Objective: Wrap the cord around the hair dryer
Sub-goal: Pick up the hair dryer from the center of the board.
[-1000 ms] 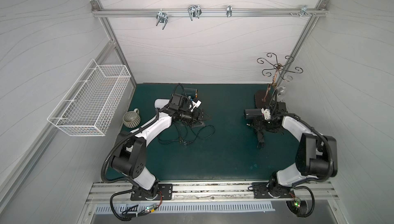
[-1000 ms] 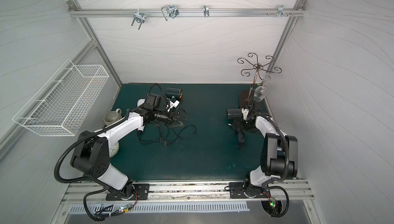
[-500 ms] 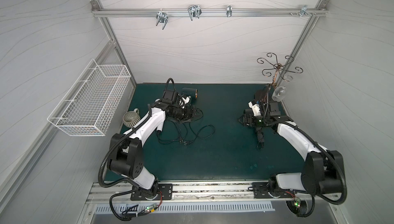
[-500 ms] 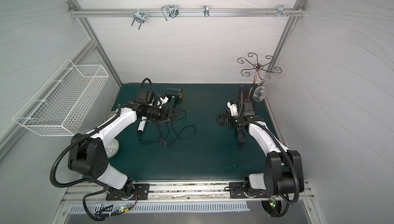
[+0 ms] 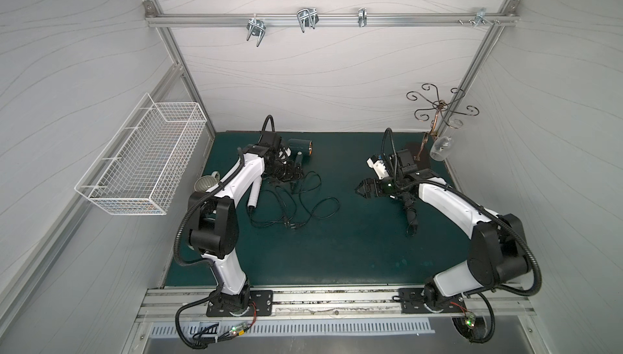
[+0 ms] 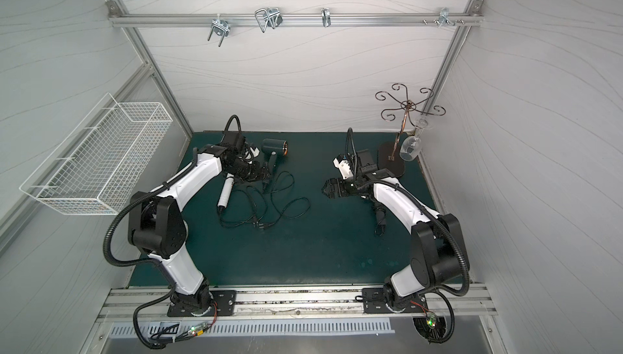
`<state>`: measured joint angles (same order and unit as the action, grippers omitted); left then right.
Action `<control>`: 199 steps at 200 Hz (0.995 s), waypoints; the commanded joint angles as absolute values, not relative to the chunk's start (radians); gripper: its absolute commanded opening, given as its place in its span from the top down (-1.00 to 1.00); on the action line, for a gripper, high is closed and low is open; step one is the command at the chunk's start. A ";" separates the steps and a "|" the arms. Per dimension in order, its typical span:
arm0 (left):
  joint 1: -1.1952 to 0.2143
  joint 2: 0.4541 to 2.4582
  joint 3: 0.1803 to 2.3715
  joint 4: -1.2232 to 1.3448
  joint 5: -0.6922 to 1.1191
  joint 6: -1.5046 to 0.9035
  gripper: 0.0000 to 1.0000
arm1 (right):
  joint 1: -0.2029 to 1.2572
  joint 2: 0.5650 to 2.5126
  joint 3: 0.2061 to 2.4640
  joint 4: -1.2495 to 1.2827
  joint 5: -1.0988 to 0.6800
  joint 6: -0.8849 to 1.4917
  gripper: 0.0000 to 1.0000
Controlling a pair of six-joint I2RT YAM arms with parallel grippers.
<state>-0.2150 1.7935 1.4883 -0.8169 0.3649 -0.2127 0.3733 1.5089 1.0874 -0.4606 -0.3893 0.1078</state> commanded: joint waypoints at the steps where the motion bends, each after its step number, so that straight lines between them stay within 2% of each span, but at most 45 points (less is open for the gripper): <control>1: -0.213 1.849 1.574 -0.873 0.289 -0.147 -0.81 | 0.382 1.533 1.121 -0.513 -0.374 0.096 -0.98; 35: -0.224 1.955 1.684 -0.928 0.224 -0.107 -0.68 | 0.382 1.527 1.125 -0.531 -0.355 0.096 -0.98; 109: -0.279 2.148 1.878 -0.935 0.088 -0.080 -0.58 | 0.369 1.508 1.119 -0.555 -0.336 0.085 -0.98; 199: -0.299 2.330 2.051 -0.979 -0.040 -0.081 -0.35 | 0.307 1.493 1.093 -0.548 -0.381 0.077 -0.98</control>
<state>-0.2958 2.2768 1.9686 -0.9432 0.0185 -0.0971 0.3244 1.5215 1.1057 -0.5259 -0.3519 0.1036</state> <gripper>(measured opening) 0.684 0.991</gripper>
